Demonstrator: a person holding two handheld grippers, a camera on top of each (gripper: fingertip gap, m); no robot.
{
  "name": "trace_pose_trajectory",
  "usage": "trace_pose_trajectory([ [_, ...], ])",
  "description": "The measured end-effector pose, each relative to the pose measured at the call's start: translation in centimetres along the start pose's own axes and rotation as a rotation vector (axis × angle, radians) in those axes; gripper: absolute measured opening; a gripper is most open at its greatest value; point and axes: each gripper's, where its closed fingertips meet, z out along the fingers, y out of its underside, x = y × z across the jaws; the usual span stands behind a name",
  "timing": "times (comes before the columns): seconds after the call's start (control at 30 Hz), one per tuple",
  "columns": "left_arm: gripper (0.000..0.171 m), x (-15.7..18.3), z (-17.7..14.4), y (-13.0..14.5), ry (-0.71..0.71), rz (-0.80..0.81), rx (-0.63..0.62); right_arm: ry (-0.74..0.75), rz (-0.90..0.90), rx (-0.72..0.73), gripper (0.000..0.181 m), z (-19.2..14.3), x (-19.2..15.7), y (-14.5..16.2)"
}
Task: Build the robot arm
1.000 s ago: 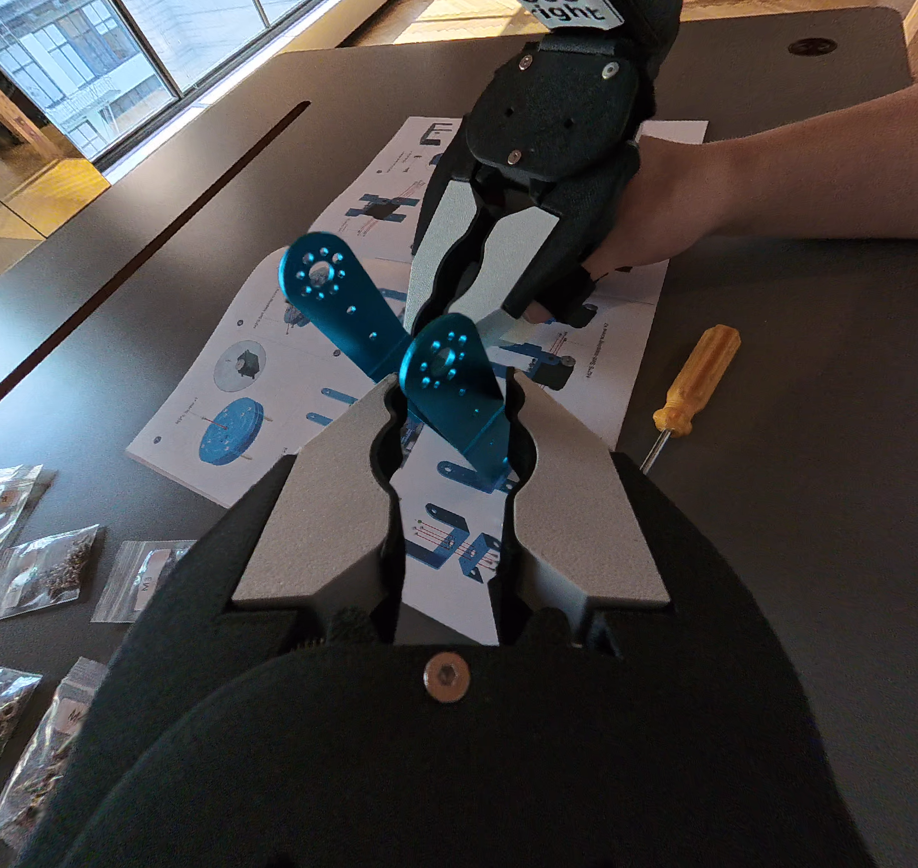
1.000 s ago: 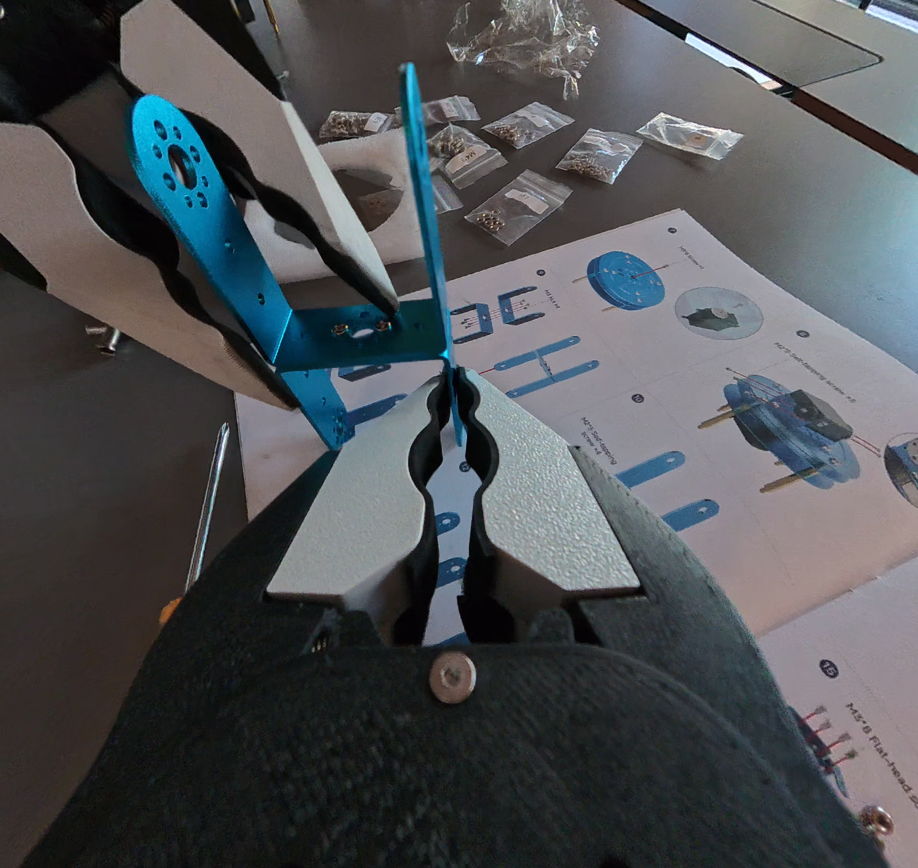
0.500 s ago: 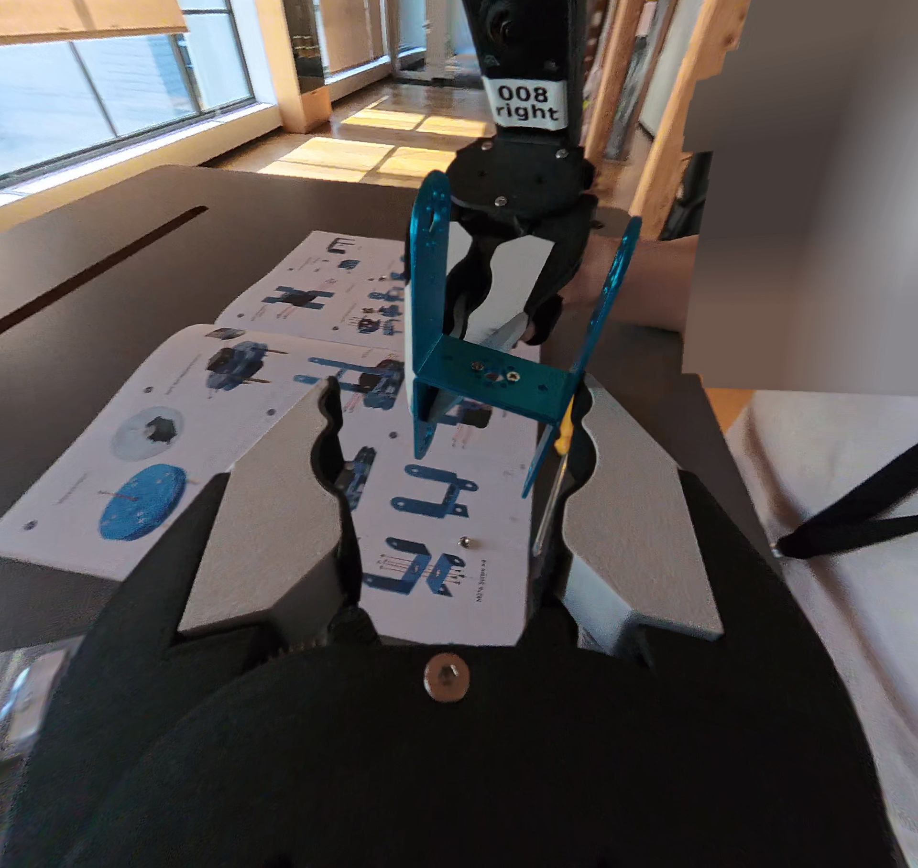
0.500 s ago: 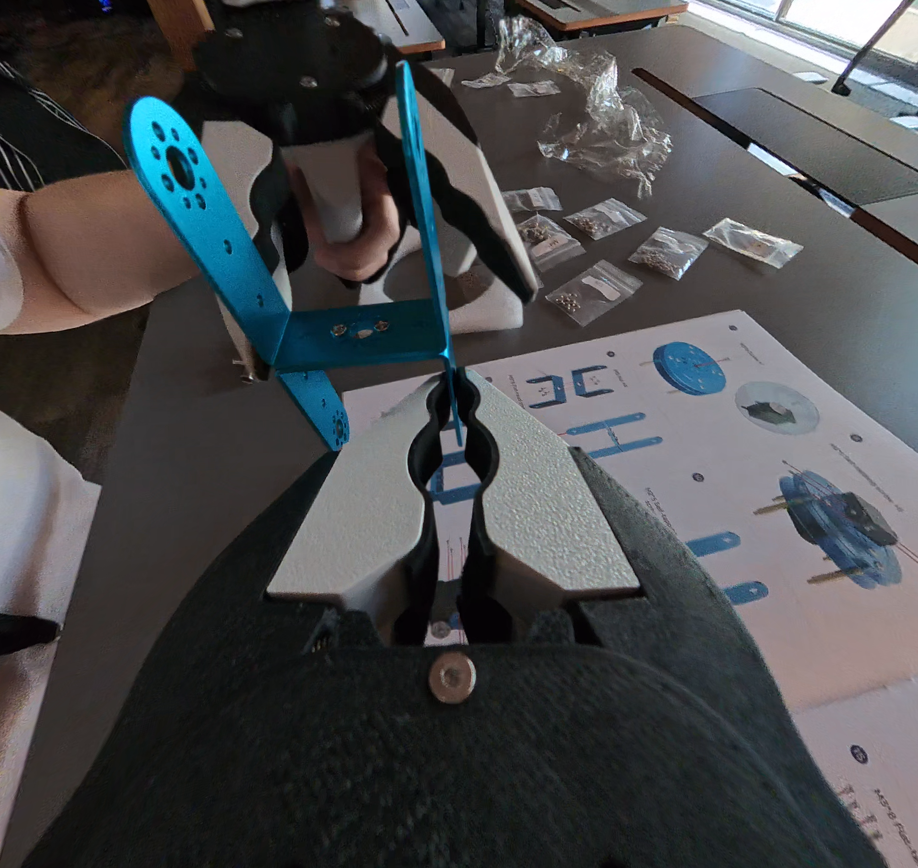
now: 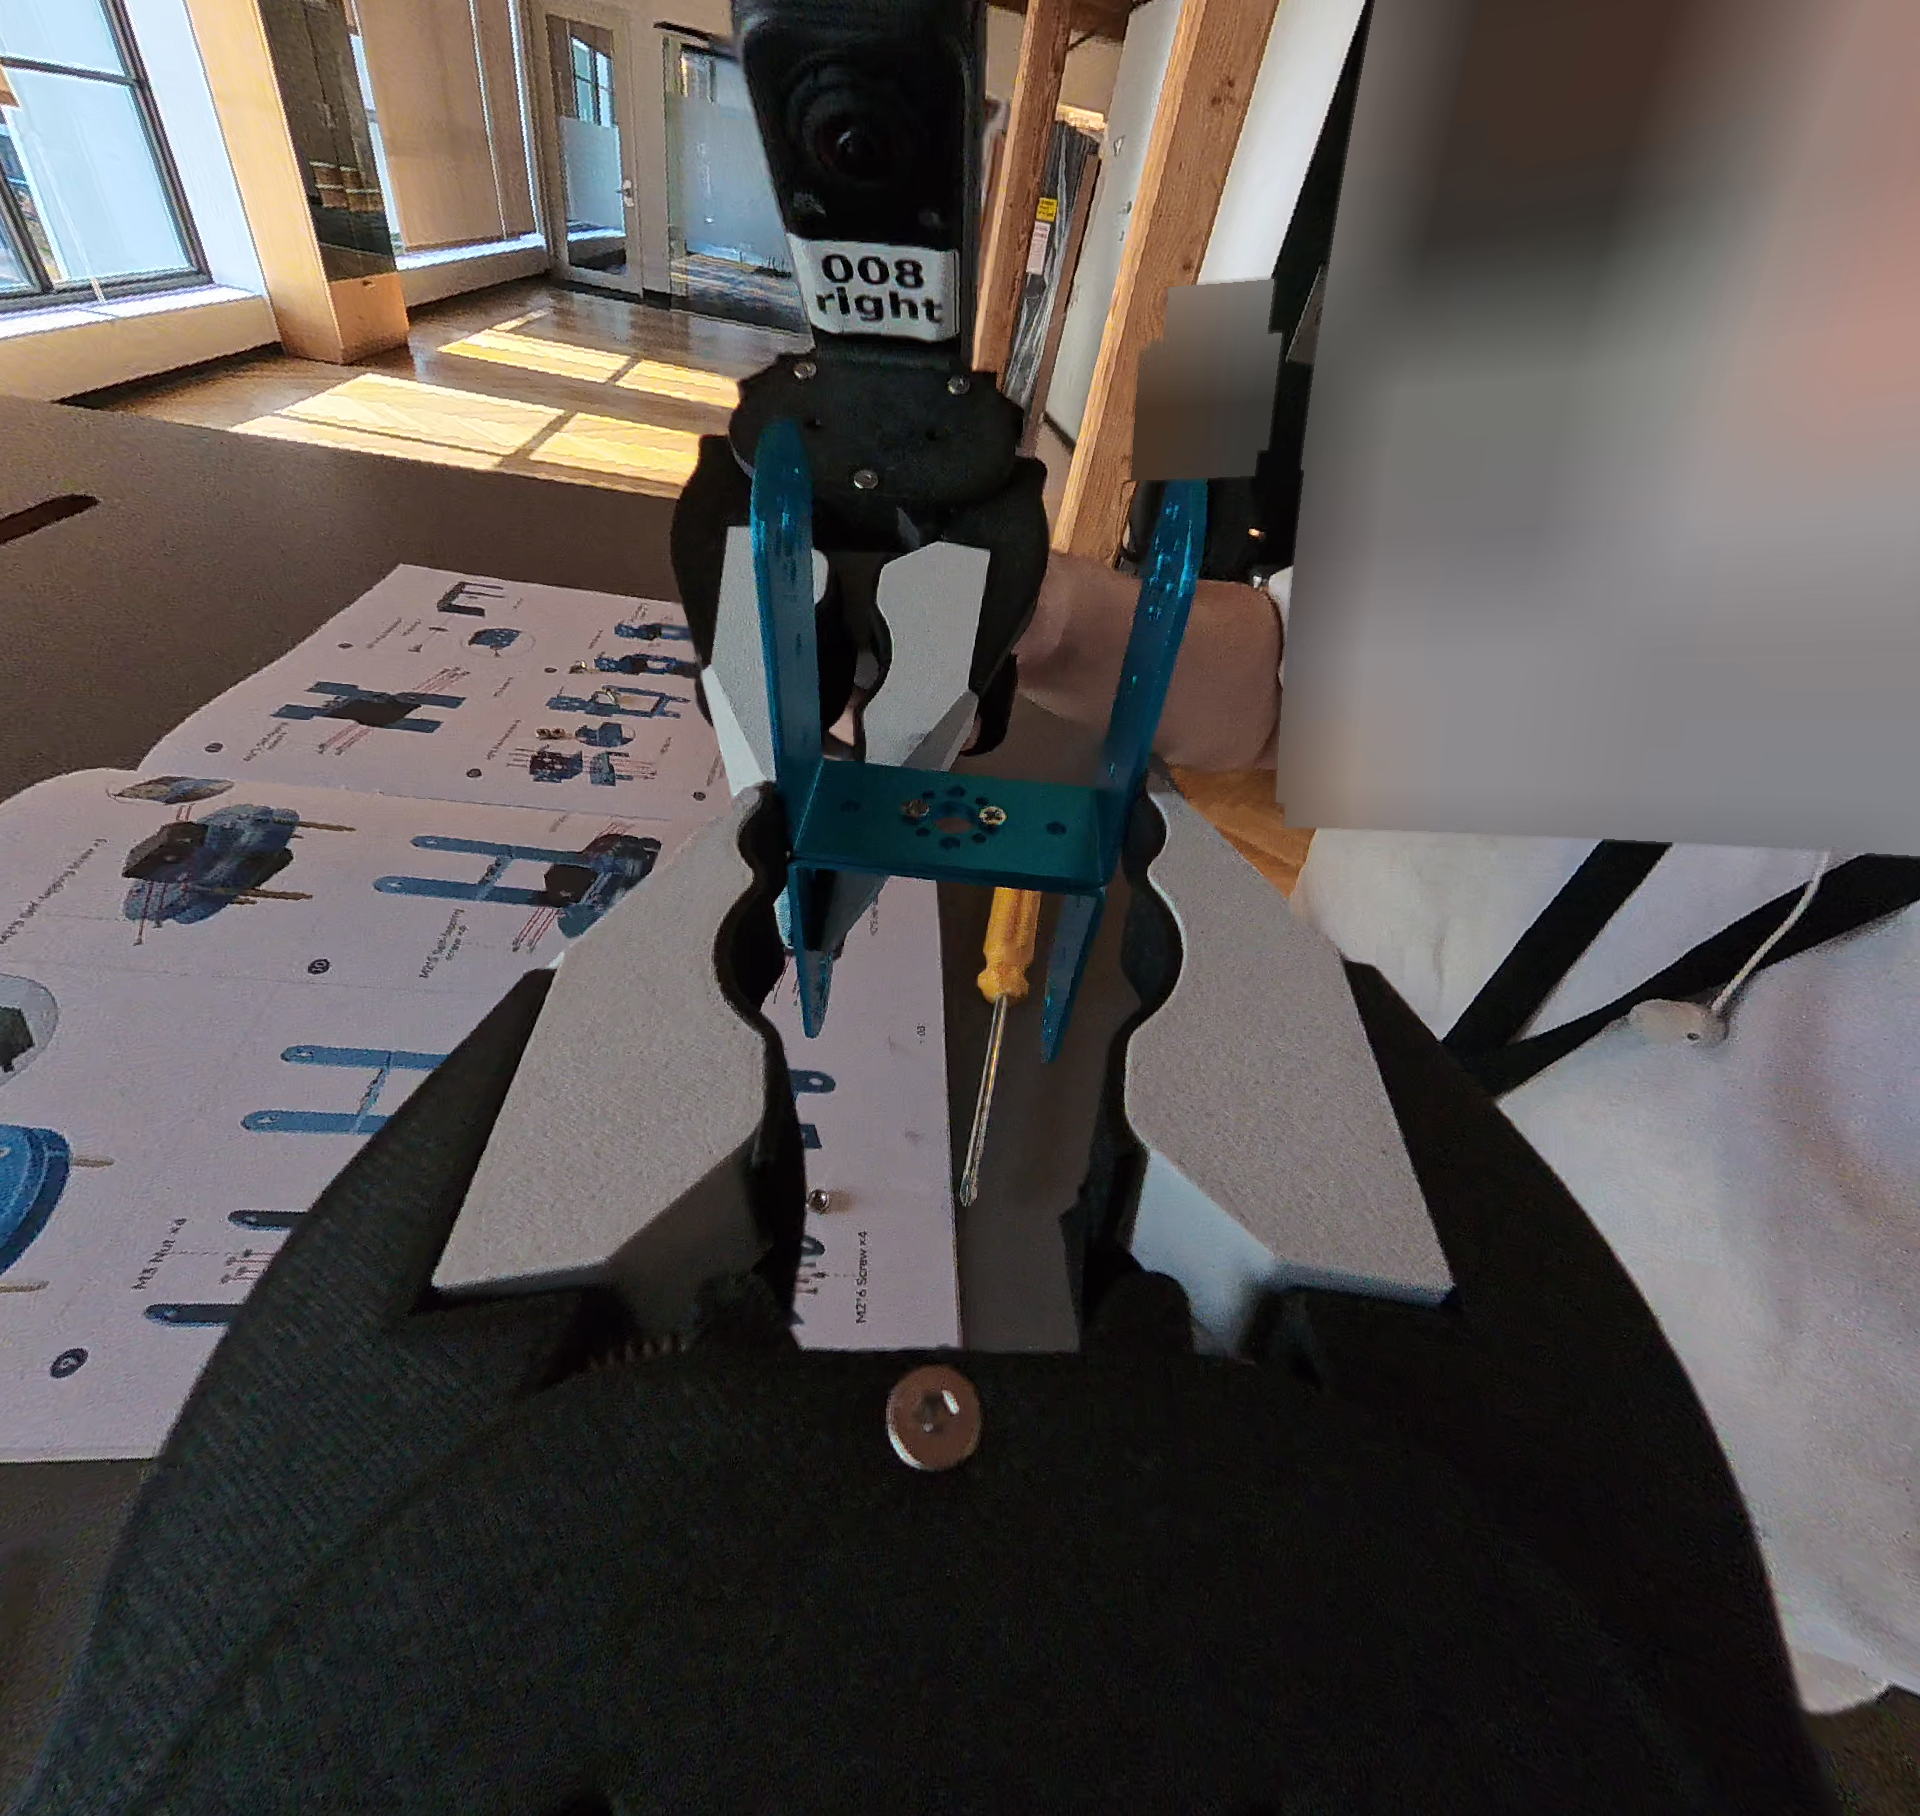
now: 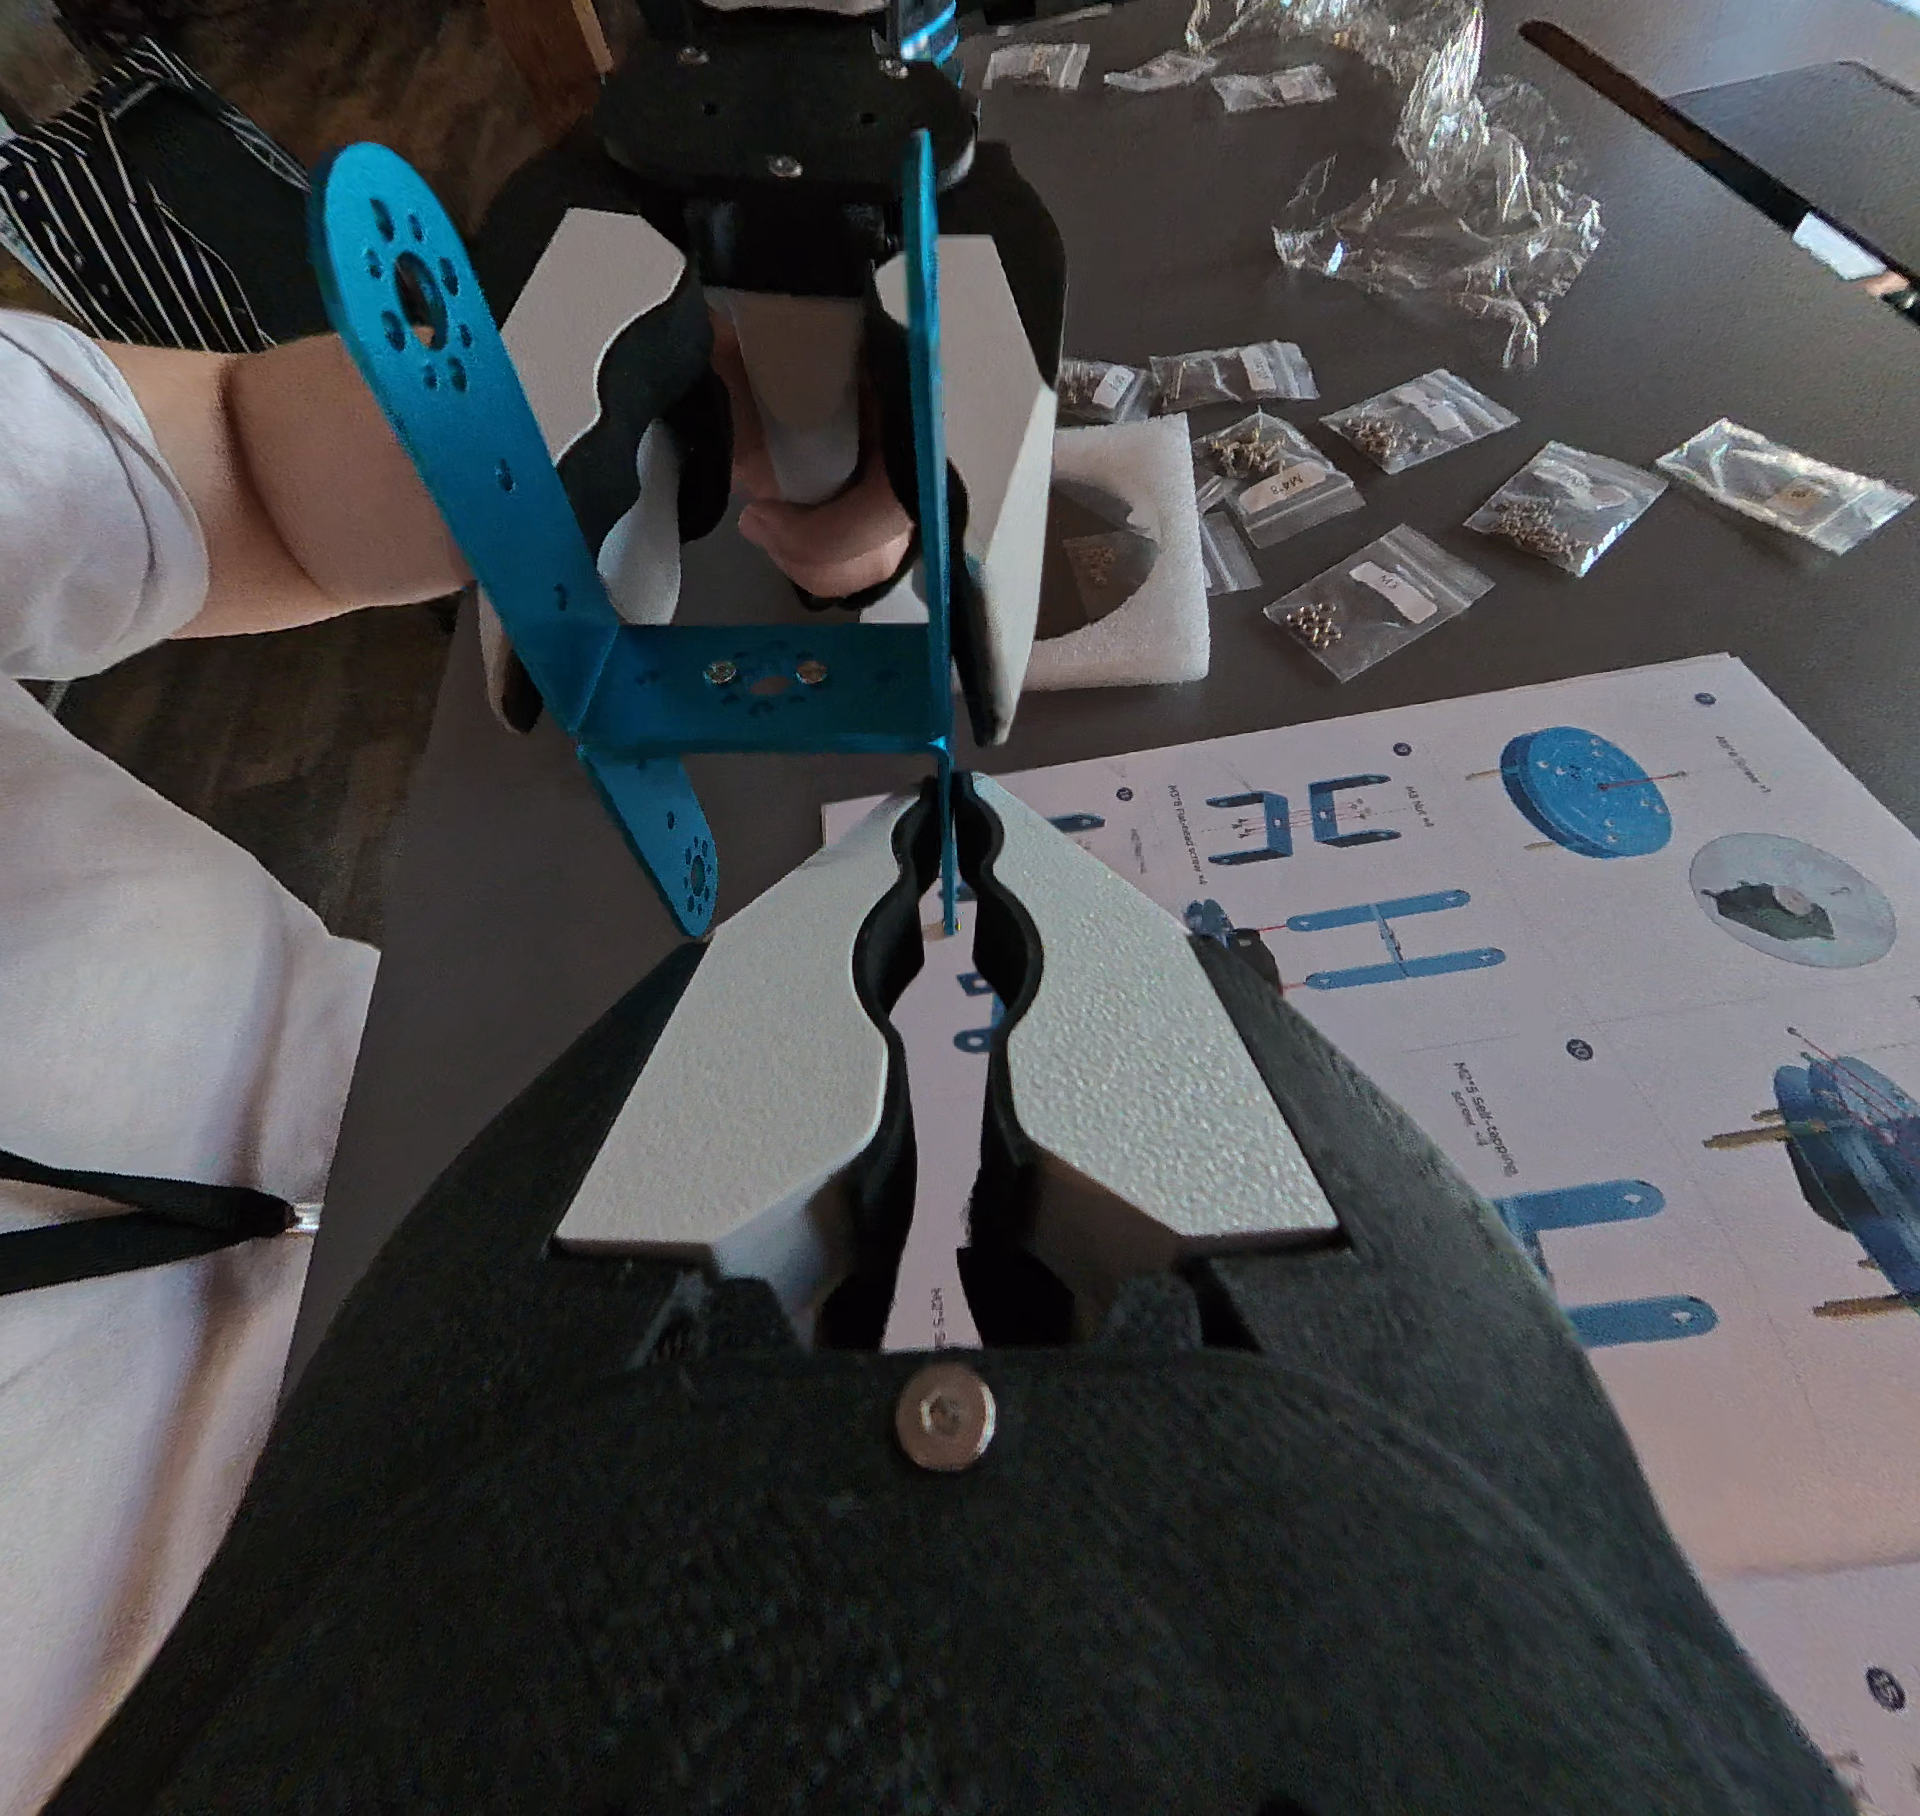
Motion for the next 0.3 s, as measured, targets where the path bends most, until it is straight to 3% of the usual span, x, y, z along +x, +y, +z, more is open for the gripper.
trace_pose_trajectory([
  [0.1, 0.064, 0.0, -1.0, -1.7, 0.035, -0.071, 0.094, -0.02, -0.056, 0.079, 0.007, -0.1, -0.1, -1.5],
  [0.13, 0.064, 0.0, -1.5, -2.3, 0.046, -0.093, 0.132, 0.008, -0.065, 0.087, 0.02, -0.2, 0.4, -1.7],
  [0.17, 0.063, -0.2, -2.1, -2.9, 0.05, -0.108, 0.167, 0.032, -0.074, 0.087, 0.028, -0.4, 0.9, -1.6],
  [0.3, 0.064, -1.0, -4.5, -4.6, 0.047, -0.138, 0.275, -0.023, -0.109, 0.062, 0.026, -0.7, 0.5, 1.3],
])
